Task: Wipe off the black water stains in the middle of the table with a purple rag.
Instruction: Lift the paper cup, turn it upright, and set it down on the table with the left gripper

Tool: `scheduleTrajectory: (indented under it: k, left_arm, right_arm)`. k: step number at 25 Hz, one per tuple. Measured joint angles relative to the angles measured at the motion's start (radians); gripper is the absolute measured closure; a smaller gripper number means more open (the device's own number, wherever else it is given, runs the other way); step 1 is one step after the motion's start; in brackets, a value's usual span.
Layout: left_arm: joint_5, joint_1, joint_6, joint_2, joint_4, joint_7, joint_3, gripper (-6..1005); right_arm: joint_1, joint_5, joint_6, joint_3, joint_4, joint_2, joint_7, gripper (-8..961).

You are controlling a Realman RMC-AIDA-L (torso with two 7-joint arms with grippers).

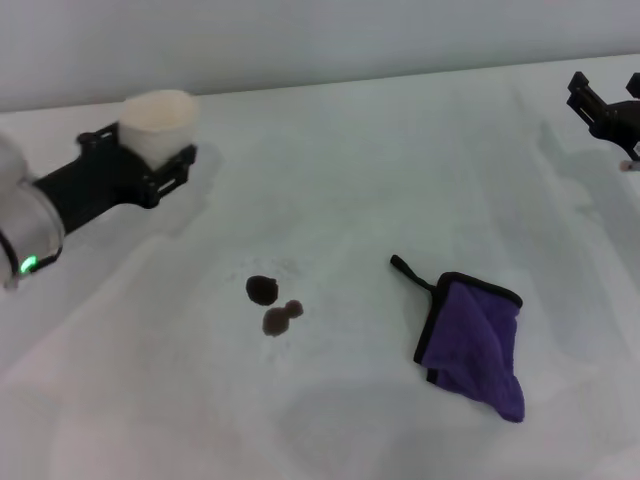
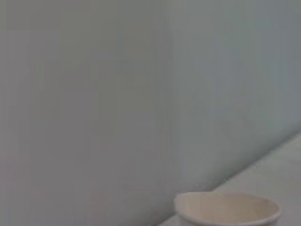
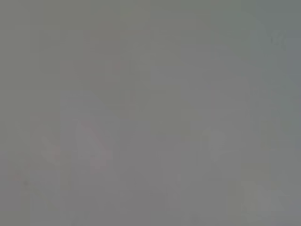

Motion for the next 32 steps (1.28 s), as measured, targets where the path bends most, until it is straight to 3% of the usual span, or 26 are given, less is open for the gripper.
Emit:
scheduleTrajectory:
  k: [6,10,25,32]
  left_arm:
    - [-0.336,0.197,0.001,-0.005,0.246,0.452,-0.001,395]
    - [-0.445,0.258,-0.007,-0.008,0.335,0.572,-0.001,394]
    - [-0.473,0.276,-0.15,-0.013,0.384,0.575,-0.001,394]
    - [-0.472,0.291,-0.155,-0.013,0.389,0.578,-0.001,391]
  right_arm:
    - [0.01,0.0,-0.003,-0.001,0.0,0.0,0.0,80]
    - [0.017,0.0,-0.005,0.0,0.002,0.0,0.0,80]
    - [0.002,0.0,-0.004,0.0,0.027,0.003,0.0,80]
    - [-0.003,0.0,-0.003,0.0,0.036,0.003,0.0,80]
